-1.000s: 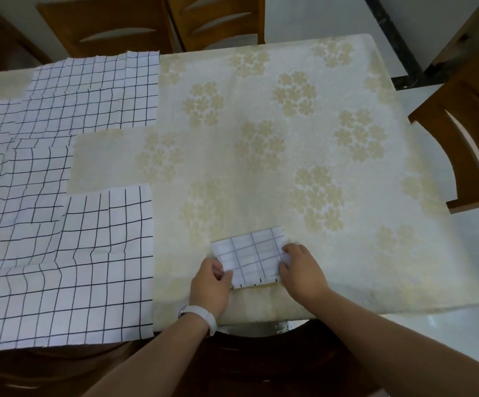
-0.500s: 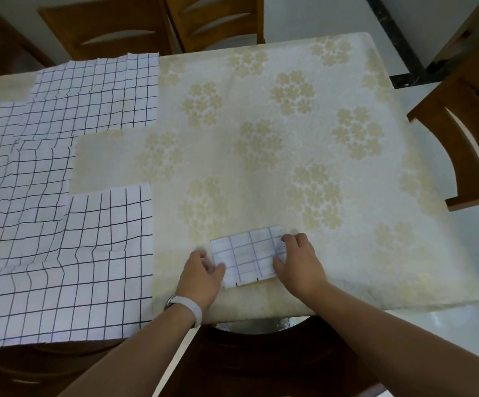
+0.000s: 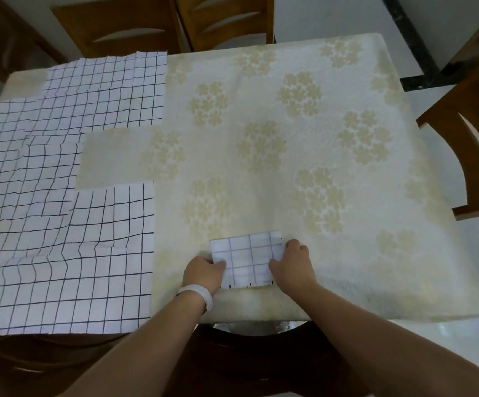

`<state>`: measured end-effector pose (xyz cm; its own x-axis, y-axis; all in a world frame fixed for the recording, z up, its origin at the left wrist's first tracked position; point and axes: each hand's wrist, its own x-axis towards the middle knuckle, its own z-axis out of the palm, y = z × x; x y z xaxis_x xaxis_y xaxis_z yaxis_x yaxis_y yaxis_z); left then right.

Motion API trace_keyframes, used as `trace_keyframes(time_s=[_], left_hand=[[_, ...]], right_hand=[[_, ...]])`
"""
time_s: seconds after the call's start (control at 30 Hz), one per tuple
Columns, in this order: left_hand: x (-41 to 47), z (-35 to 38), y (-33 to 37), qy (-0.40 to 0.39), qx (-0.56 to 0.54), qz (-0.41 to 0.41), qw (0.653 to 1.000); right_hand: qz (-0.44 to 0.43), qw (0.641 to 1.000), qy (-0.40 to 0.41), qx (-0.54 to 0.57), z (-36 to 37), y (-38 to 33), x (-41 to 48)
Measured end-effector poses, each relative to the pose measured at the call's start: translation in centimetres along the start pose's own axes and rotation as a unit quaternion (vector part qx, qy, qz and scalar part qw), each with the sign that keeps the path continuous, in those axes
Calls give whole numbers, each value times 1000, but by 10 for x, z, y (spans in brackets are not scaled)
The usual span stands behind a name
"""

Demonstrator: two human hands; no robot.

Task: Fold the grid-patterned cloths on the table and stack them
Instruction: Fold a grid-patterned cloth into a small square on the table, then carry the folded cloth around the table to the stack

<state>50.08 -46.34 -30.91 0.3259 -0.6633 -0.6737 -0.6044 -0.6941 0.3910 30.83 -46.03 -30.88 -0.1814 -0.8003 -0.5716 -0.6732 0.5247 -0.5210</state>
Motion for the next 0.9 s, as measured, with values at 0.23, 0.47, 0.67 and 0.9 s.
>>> trace_keyframes(time_s=[0.23, 0.47, 0.67, 0.9], left_hand=[[-15, 3, 12, 24, -110, 64, 992], [-31, -22, 18, 1, -202, 120, 972], [-39, -46, 11, -26, -298, 106, 948], [-53, -59, 3, -36, -369, 105, 923]], right_hand=[[-14, 999, -11, 27, -10, 13, 12], [15, 971, -30, 237, -26, 2, 25], [13, 912, -204, 354, -45, -8, 22], [-22, 934, -127, 334, -60, -15, -5]])
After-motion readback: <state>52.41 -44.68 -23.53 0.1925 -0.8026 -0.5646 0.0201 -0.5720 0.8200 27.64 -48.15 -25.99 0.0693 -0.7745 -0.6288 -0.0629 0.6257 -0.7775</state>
